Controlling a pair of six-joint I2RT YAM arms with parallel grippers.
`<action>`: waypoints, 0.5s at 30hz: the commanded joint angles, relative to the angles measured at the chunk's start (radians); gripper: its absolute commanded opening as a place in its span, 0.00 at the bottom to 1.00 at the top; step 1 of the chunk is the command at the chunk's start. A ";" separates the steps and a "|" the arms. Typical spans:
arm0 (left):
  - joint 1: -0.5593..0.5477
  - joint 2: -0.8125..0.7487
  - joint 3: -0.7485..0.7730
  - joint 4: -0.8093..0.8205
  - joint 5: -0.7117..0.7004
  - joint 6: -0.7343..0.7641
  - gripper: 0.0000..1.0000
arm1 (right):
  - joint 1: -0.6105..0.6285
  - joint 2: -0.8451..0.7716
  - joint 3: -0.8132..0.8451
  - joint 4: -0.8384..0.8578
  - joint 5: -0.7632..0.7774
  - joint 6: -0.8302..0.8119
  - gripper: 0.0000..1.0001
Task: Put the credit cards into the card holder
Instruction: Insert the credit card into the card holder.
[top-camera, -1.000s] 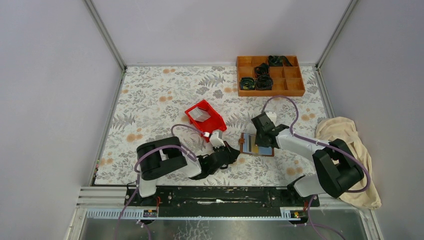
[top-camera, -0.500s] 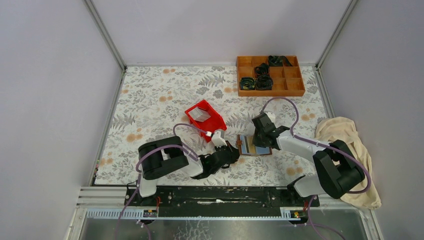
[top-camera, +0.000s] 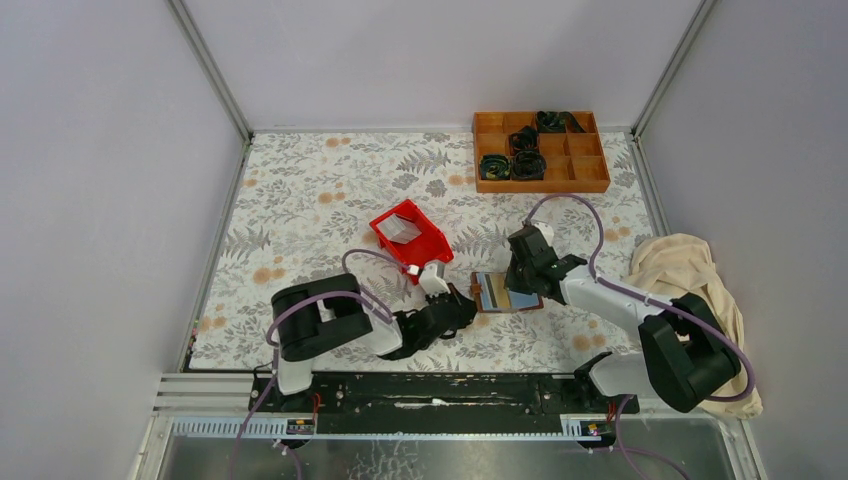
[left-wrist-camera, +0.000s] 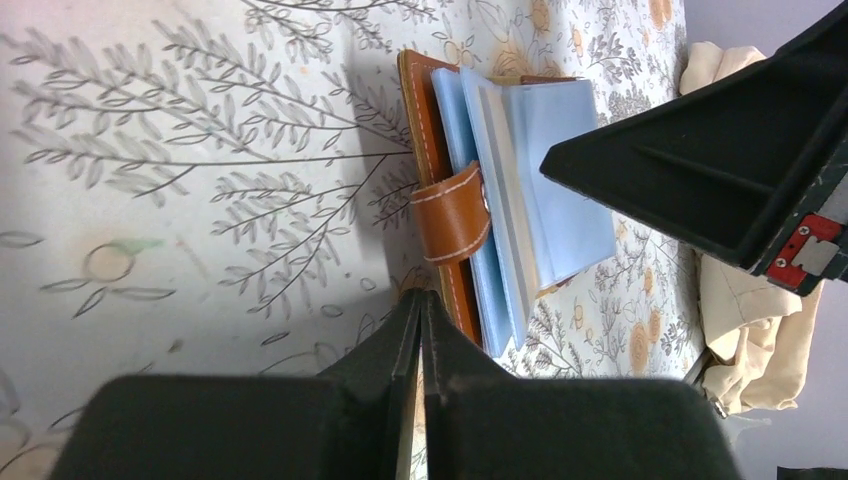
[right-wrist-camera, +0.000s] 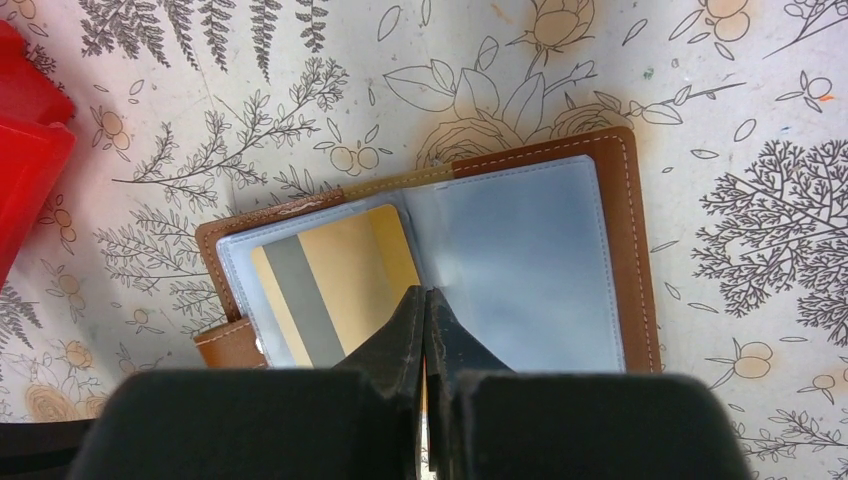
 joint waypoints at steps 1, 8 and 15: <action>-0.012 0.038 -0.113 -0.478 -0.023 0.029 0.08 | 0.004 -0.001 0.019 -0.009 0.013 0.007 0.00; -0.011 -0.039 -0.123 -0.524 -0.056 0.044 0.08 | 0.004 0.020 0.006 0.011 0.019 0.011 0.00; -0.011 -0.056 -0.073 -0.568 -0.065 0.081 0.08 | 0.003 0.038 -0.001 0.020 0.021 0.010 0.00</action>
